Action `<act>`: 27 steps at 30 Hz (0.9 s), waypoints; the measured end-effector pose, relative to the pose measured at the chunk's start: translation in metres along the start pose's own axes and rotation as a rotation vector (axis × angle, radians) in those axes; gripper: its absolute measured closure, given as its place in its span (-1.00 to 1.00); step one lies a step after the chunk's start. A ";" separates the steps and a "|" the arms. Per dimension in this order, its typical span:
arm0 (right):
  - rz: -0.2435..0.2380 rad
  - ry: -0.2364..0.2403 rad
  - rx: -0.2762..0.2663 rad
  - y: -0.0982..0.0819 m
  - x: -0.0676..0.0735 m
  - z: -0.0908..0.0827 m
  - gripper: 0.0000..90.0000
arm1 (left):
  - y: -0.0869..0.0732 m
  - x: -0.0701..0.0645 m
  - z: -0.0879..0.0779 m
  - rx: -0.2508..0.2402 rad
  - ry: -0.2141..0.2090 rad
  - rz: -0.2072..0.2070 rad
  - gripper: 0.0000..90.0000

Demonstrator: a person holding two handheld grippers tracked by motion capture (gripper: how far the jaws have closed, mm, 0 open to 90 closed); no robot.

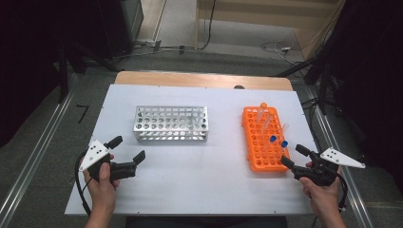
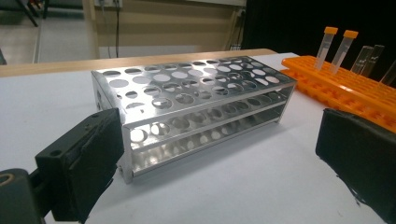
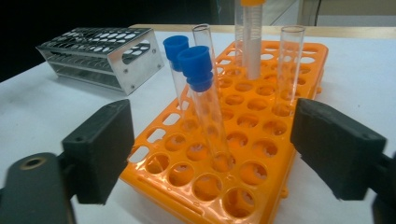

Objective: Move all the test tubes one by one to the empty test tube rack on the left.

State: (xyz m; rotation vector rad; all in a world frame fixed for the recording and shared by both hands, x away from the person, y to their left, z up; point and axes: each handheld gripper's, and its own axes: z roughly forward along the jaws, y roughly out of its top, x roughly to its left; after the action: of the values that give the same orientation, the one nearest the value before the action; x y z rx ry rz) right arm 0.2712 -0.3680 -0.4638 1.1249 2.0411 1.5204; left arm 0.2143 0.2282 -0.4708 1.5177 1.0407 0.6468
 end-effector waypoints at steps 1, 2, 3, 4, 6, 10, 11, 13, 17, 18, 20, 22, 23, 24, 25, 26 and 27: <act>-0.004 -0.002 0.006 0.000 0.001 0.001 -0.62 | 0.001 -0.002 0.000 -0.005 0.001 0.004 -0.97; -0.007 -0.004 0.009 0.000 0.002 0.002 -0.58 | 0.001 -0.002 0.000 -0.005 0.001 0.004 -0.97; -0.006 -0.001 0.011 0.000 0.002 0.003 -0.53 | 0.001 -0.003 0.000 -0.003 -0.004 0.008 -0.97; -0.004 0.001 0.013 0.000 0.003 0.004 -0.48 | 0.000 -0.005 0.000 -0.001 -0.008 0.009 -0.97; 0.004 0.002 0.022 0.000 0.003 0.006 -0.41 | 0.000 -0.007 0.001 -0.002 -0.015 0.012 -0.97; 0.027 0.000 0.054 -0.004 0.001 0.013 -0.21 | 0.000 -0.010 0.002 0.004 -0.027 0.016 -0.97; 0.030 0.000 0.066 -0.004 0.002 0.014 -0.16 | -0.001 -0.010 0.003 0.001 -0.030 0.015 -0.97; 0.028 -0.010 0.084 -0.006 0.001 0.018 -0.09 | -0.001 -0.012 0.005 0.008 -0.036 0.021 -0.97; 0.031 -0.018 0.107 -0.010 -0.001 0.022 0.10 | -0.001 -0.014 0.008 0.014 -0.051 0.029 -0.97; 0.028 -0.014 0.113 -0.011 -0.001 0.023 0.15 | -0.001 -0.015 0.009 0.017 -0.050 0.032 -0.97; 0.016 -0.015 0.127 -0.013 -0.002 0.025 0.25 | -0.001 -0.016 0.011 0.017 -0.058 0.031 -0.97; 0.005 -0.015 0.130 -0.014 -0.003 0.026 0.32 | -0.001 -0.018 0.012 0.021 -0.060 0.037 -0.97; 0.004 -0.017 0.130 -0.014 -0.003 0.026 0.34 | -0.001 -0.018 0.012 0.023 -0.061 0.039 -0.97; -0.001 -0.024 0.127 -0.014 -0.003 0.027 0.36 | -0.001 -0.019 0.013 0.020 -0.068 0.035 -0.97; -0.005 -0.030 0.125 -0.014 -0.002 0.027 0.39 | -0.001 -0.019 0.014 0.025 -0.068 0.040 -0.97; -0.010 -0.033 0.124 -0.014 -0.002 0.028 0.41 | -0.001 -0.020 0.015 0.027 -0.072 0.039 -0.97; -0.017 -0.035 0.124 -0.014 -0.002 0.028 0.43 | -0.001 -0.021 0.016 0.030 -0.075 0.041 -0.97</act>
State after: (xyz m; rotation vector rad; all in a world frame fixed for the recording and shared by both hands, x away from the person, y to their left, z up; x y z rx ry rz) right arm 0.2859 -0.3528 -0.4873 1.1685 2.1408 1.3728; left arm 0.2175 0.2022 -0.4724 1.5807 0.9688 0.6003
